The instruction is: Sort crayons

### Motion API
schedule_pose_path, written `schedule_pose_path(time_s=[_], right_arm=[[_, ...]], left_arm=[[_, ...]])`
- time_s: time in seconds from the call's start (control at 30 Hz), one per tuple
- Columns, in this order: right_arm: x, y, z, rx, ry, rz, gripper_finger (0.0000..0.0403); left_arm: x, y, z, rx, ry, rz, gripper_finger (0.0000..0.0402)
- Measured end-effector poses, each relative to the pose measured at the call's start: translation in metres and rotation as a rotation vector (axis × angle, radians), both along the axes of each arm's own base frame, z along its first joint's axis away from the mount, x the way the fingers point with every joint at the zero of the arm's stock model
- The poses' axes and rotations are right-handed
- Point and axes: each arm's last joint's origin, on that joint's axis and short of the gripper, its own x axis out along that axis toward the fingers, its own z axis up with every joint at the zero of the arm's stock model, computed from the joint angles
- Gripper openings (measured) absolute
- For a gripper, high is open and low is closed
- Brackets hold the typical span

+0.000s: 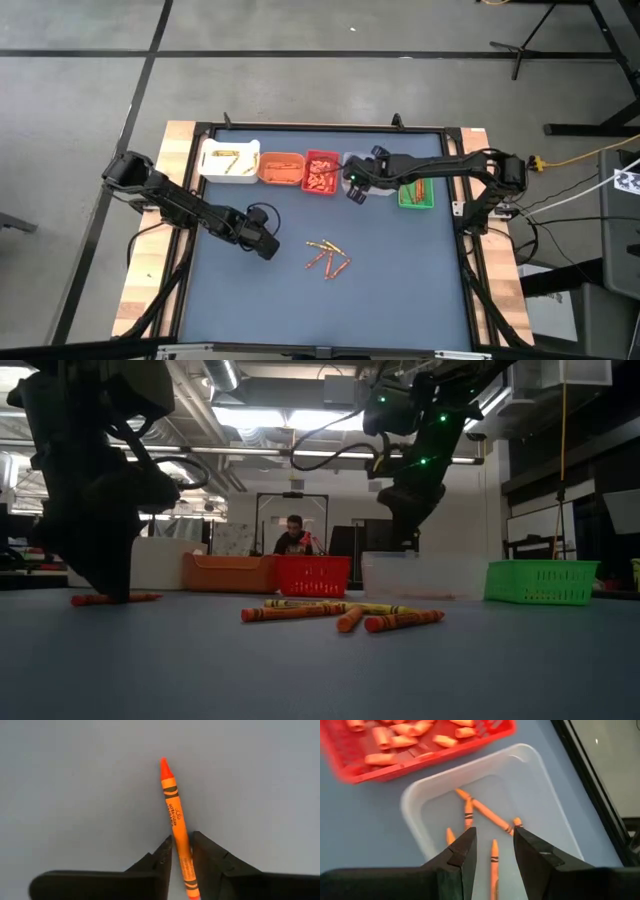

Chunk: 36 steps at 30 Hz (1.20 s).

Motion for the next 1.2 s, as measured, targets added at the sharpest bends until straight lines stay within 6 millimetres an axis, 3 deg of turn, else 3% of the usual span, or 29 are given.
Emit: schedule_pose_path(time_s=[0.3, 0.63, 0.93, 1.2], right_arm=[[0.005, 0.036, 0.002, -0.032, 0.020, 0.133, 0.0127], [-0.003, 0.078, 0.027, -0.137, -0.038, 0.256, 0.0127], [-0.004, 0.125, 0.029, -0.103, -0.017, 0.604, 0.0127], [0.010, 0.154, 0.040, 0.017, -0.247, 0.857, 0.0127]], left_arm=[[0.001, 0.000, 0.000, -0.002, -0.011, 0.000, 0.0008], [0.004, -0.001, 0.000, -0.006, -0.048, -0.011, 0.0006], [0.031, -0.010, 0.013, -0.046, -0.335, -0.134, 0.0006], [0.050, -0.016, 0.033, -0.035, -0.616, -0.236, 0.0007]])
